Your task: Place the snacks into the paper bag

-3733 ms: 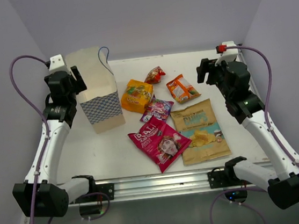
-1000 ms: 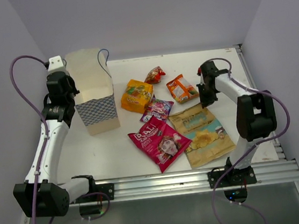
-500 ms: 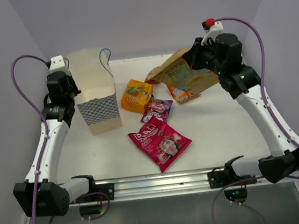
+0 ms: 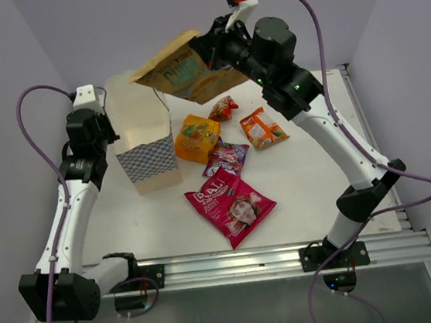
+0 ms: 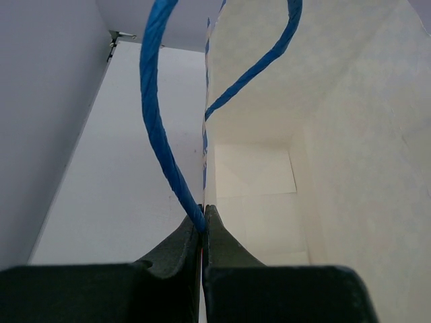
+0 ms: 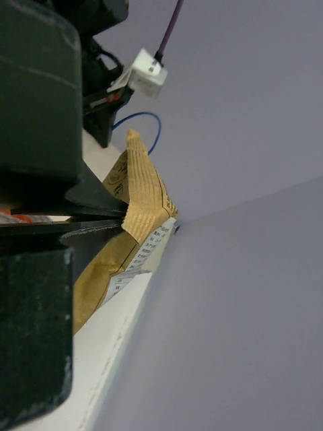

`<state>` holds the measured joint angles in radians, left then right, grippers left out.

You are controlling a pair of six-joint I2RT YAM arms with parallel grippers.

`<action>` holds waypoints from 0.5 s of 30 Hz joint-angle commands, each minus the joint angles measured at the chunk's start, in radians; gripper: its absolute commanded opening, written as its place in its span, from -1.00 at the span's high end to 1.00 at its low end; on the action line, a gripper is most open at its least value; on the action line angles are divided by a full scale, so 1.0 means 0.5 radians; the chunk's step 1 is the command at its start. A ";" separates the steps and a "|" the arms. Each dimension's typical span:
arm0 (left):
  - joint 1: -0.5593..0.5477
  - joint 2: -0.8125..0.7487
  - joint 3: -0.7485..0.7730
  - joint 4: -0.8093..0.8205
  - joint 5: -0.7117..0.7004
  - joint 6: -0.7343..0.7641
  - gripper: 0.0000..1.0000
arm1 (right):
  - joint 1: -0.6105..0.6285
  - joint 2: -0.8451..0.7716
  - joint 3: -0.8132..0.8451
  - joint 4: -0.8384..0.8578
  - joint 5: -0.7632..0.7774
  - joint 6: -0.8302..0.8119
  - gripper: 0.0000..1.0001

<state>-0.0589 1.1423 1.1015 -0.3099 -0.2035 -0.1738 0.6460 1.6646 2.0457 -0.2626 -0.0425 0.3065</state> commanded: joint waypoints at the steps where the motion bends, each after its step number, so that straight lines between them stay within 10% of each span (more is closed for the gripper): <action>1: 0.004 -0.115 -0.040 -0.033 0.024 -0.027 1.00 | 0.177 0.073 0.378 0.212 0.146 -0.229 1.00; 15: -0.017 -0.174 0.116 -0.337 0.149 -0.070 1.00 | 0.377 0.383 1.020 0.620 0.018 -0.190 1.00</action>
<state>-0.0620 1.0782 1.1084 -0.4374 -0.1783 -0.1921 0.8104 1.8393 2.4905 -0.1108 -0.0124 0.2234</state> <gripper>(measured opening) 0.017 0.022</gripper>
